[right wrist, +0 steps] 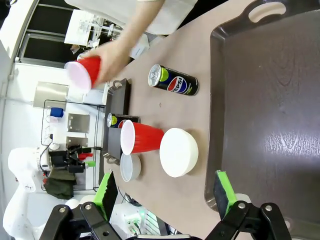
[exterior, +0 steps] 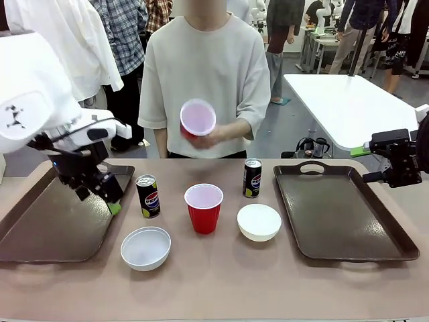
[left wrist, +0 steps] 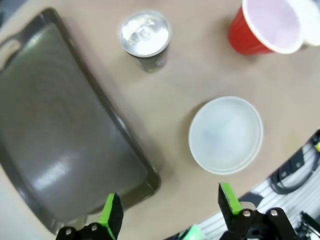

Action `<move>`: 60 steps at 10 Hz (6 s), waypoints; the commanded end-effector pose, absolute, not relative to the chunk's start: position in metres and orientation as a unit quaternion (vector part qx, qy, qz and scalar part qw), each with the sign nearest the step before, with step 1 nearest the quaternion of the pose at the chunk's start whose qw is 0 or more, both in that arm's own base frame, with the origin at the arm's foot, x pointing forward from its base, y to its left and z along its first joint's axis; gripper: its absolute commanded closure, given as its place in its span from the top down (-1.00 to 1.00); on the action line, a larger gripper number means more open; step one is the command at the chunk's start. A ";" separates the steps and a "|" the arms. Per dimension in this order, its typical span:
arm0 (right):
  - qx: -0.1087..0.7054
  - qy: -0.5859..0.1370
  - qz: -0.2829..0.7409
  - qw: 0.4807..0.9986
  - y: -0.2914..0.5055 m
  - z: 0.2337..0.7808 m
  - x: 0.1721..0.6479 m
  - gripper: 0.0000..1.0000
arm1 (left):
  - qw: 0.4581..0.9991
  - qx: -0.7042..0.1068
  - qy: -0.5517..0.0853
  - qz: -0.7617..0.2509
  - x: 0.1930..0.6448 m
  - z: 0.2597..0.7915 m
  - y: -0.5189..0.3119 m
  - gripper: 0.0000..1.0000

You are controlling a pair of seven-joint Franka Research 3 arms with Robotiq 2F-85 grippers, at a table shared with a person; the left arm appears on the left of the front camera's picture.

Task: Prepare tableware on both trays.
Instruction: Pick up a Picnic Bowl from the table and place it on a Handle tray.

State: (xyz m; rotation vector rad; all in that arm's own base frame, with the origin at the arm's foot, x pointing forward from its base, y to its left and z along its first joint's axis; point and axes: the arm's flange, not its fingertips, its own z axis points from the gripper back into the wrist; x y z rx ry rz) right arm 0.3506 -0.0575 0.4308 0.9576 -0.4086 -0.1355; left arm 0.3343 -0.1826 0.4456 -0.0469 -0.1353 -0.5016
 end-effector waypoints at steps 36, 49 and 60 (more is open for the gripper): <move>0.468 -0.202 -0.062 0.858 -0.057 0.429 0.355 1.00 | 0.990 -0.062 -0.053 -0.116 0.344 0.464 -0.182 -0.99; 0.468 -0.202 -0.062 0.858 -0.057 0.429 0.355 1.00 | 0.980 -0.051 0.009 -0.193 0.269 0.477 -0.115 -0.92; 0.468 -0.202 -0.062 0.858 -0.057 0.429 0.355 1.00 | 0.993 0.005 -0.040 -0.114 0.322 0.448 -0.102 -0.92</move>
